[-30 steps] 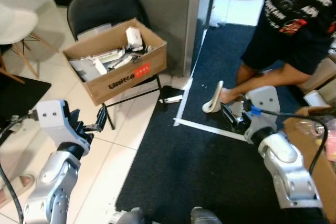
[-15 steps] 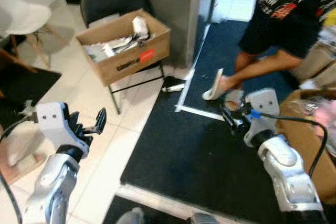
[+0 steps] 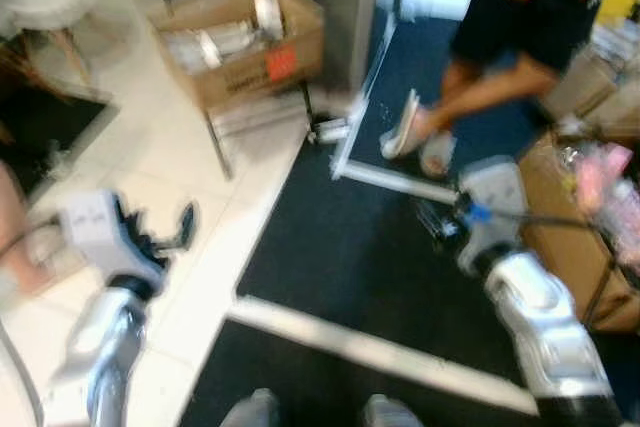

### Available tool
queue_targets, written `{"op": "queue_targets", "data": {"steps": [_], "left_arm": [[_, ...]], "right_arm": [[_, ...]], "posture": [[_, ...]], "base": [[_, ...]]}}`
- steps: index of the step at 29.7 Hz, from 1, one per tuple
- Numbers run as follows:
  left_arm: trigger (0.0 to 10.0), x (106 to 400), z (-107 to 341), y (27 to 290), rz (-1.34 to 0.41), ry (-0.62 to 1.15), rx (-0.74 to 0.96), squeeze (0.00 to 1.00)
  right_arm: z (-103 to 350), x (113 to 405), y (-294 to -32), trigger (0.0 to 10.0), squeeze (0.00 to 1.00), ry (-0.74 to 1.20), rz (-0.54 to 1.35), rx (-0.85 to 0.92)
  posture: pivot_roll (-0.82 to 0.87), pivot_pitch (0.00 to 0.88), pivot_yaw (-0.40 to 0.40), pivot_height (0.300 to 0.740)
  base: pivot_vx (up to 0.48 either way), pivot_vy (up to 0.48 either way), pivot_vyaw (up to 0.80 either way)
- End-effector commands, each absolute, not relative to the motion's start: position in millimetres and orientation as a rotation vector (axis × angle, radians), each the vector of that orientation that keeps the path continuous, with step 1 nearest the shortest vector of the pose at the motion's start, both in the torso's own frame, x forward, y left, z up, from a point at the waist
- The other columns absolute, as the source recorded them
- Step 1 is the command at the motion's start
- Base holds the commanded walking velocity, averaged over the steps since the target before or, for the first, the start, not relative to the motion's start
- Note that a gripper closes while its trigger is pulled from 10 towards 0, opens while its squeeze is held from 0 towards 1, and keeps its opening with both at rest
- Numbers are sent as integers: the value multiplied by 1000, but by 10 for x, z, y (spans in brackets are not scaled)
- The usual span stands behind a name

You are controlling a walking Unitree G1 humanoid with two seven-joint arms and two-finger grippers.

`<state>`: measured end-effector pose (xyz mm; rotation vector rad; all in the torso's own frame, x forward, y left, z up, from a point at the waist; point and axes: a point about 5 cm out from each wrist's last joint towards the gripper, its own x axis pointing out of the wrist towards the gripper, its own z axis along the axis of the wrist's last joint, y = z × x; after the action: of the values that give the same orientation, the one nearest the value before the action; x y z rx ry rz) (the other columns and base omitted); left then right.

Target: Picking trash to rubbish bin

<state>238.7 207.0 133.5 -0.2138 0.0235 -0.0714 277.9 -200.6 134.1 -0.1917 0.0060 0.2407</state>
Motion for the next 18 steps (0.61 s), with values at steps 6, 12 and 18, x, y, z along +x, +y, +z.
{"op": "queue_targets", "data": {"steps": [6,12,18], "left_arm": [[10000,2366,1290,2096,-64,44,-207,0],[10000,2364,1289,2098,-64,45,-207,0],[10000,2364,1300,2097,-61,37,-212,0]], "right_arm": [[1317,2757,-1983,10000,0,8,252,-187],[1321,2755,-1981,10000,0,7,252,-187],[1323,2754,-1978,10000,0,9,254,-193]], "posture": [[-137,68,37,740],[-137,69,36,740],[-137,74,37,740]], "base": [[-372,0,0],[-373,0,0],[-243,0,0]]}}
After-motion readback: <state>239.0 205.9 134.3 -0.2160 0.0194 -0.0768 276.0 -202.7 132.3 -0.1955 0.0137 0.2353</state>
